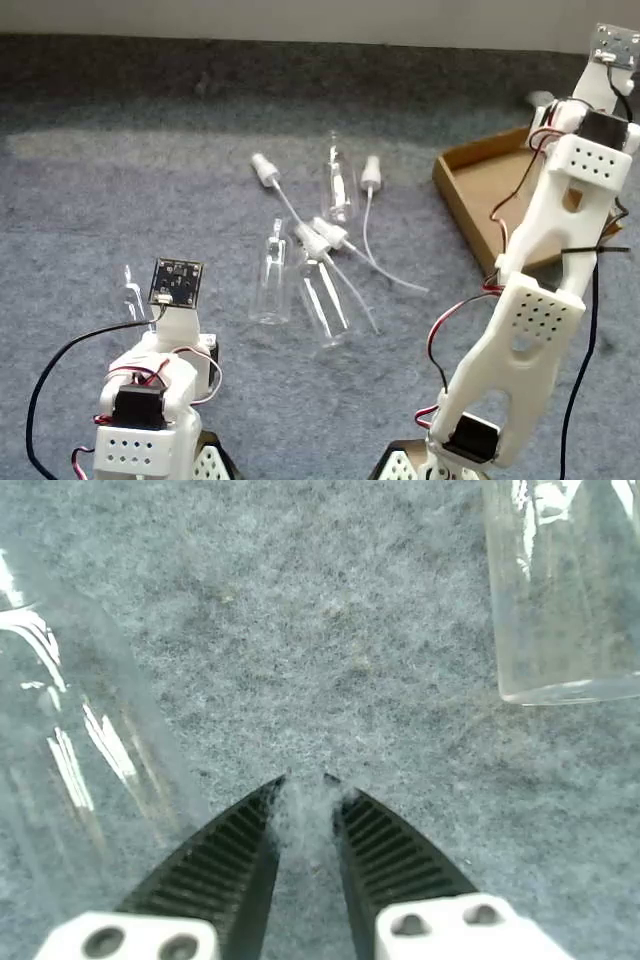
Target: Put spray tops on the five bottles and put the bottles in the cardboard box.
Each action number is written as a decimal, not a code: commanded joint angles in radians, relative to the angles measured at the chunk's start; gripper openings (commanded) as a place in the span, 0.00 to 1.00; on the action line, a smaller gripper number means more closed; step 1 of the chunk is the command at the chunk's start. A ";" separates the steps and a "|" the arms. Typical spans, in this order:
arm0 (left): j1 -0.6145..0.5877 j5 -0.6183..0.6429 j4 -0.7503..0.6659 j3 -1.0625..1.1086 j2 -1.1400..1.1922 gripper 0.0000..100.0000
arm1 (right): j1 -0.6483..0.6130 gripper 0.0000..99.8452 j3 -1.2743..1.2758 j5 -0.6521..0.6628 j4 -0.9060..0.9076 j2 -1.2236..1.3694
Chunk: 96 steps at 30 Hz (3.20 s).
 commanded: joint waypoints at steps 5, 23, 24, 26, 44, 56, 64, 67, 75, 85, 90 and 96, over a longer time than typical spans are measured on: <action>0.010 -0.009 0.002 0.022 -0.007 0.01 | 0.007 0.09 -0.318 0.012 0.160 -0.048; 0.010 -0.009 0.002 0.022 -0.007 0.01 | 0.005 0.10 -0.572 0.011 0.289 -0.159; 0.010 -0.009 0.002 0.022 -0.007 0.01 | 0.001 0.10 -0.572 0.011 0.291 -0.191; 0.010 -0.009 0.002 0.022 -0.007 0.01 | -0.013 0.10 -0.572 0.011 0.315 -0.255; 0.008 -0.009 0.005 0.022 -0.007 0.01 | -0.076 0.10 -0.572 0.009 0.409 -0.593; 0.008 -0.009 0.005 0.022 -0.007 0.01 | -0.076 0.10 -0.568 0.011 0.410 -0.792; 0.008 -0.009 0.005 0.022 -0.007 0.01 | -0.119 0.10 -0.332 0.011 0.410 -1.001; 0.008 -0.009 0.005 0.022 -0.007 0.01 | -0.156 0.10 -0.202 0.011 0.409 -1.102; 0.008 -0.009 0.005 0.022 -0.007 0.01 | -0.185 0.10 0.028 0.011 0.386 -1.147; 0.007 -0.009 0.005 0.022 -0.007 0.01 | -0.232 0.10 0.117 0.011 0.409 -1.167; 0.007 -0.009 0.005 0.022 -0.007 0.01 | -0.239 0.10 0.124 0.009 0.409 -1.287; 0.007 -0.009 0.006 0.022 -0.007 0.01 | -0.239 0.10 0.415 0.011 0.400 -1.468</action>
